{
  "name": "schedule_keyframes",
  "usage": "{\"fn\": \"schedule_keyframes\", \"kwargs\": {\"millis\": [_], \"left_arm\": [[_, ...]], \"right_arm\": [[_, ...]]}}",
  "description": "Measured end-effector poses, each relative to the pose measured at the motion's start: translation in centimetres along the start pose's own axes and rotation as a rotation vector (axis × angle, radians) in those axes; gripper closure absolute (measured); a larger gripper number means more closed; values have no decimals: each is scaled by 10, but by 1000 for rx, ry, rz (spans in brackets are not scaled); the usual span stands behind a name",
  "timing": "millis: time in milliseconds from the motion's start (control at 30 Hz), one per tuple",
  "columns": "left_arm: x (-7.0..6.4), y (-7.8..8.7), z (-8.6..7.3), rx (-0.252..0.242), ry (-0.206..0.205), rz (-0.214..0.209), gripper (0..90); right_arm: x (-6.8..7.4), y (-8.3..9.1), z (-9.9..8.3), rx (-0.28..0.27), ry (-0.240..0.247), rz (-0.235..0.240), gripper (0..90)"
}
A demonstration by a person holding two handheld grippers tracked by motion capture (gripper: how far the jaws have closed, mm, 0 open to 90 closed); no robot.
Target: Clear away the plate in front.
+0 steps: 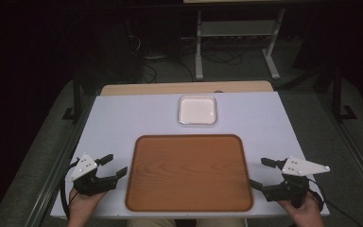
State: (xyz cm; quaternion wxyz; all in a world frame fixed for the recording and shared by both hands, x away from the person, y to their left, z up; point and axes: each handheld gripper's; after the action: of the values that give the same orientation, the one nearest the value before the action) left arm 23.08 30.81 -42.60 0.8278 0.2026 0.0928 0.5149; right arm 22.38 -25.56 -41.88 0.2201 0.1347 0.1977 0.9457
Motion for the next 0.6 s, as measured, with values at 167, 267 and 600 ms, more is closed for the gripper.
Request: {"fn": "schedule_keyframes", "kwargs": {"millis": [167, 267, 600], "left_arm": [[0, 1, 0, -12, 10, 3, 257], [-1, -1, 0, -6, 3, -3, 256], [-3, -3, 1, -19, 61, -26, 257]], "right_arm": [[0, 1, -1, 0, -2, -1, 132], [1, 1, 0, -2, 0, -5, 132], [0, 1, -2, -6, -15, -13, 132]]}}
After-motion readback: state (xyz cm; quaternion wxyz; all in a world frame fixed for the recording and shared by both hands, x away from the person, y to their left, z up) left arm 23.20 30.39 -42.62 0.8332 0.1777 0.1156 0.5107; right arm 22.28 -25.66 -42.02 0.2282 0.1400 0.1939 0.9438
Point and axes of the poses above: each handheld gripper's, and its own axes: y roughly backward along the jaws, z roughly out of its top, x roughly to its left, and after that the axes turned 12 degrees about z, right-handed
